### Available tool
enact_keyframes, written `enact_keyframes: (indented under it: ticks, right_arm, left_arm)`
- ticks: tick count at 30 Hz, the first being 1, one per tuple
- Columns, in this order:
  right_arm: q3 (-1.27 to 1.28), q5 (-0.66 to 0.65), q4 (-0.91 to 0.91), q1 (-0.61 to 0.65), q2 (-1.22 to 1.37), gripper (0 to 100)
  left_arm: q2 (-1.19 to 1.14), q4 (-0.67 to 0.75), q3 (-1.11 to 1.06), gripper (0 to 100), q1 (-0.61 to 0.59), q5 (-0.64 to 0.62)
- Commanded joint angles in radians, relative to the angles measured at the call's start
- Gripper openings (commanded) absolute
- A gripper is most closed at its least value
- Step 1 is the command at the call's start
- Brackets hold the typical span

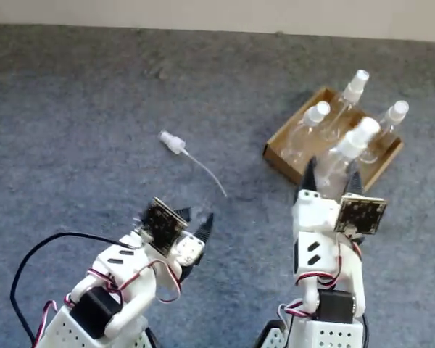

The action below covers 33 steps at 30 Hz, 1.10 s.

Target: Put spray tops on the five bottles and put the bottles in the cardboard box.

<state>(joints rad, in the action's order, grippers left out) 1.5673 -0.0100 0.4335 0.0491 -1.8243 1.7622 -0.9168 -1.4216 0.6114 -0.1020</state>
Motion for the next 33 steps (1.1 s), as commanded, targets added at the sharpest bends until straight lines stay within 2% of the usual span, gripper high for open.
enact_keyframes:
  ticks: [1,5,11,14,19,23,29,33]
  right_arm:
    - [-0.119,0.009,0.004,0.120,-0.007,18.1]
    - [-0.194,0.009,0.005,0.228,-0.005,18.1]
    - [-0.220,0.009,0.005,0.383,-0.005,18.1]
    - [-0.220,0.008,0.005,0.446,-0.005,18.1]
    - [-0.220,0.009,0.005,0.538,-0.004,18.0]
    - [-0.265,0.009,0.005,0.564,0.074,18.0]
    - [-0.401,0.009,0.001,0.568,0.251,18.0]
    - [-0.418,0.009,0.001,0.664,0.285,18.0]
  left_arm:
    - [0.012,0.031,0.008,1,0.068,0.006]
    - [0.016,0.107,-0.031,1,0.073,0.002]
    - [0.016,0.331,-0.154,1,0.074,0.002]
    - [0.016,0.394,-0.191,1,0.074,0.000]
    - [0.016,0.437,-0.197,1,0.113,-0.124]
    - [0.016,0.473,-0.205,1,0.128,-0.204]
    - [0.018,0.476,-0.202,1,0.153,-0.233]
    - [0.018,0.476,-0.194,1,0.150,-0.256]
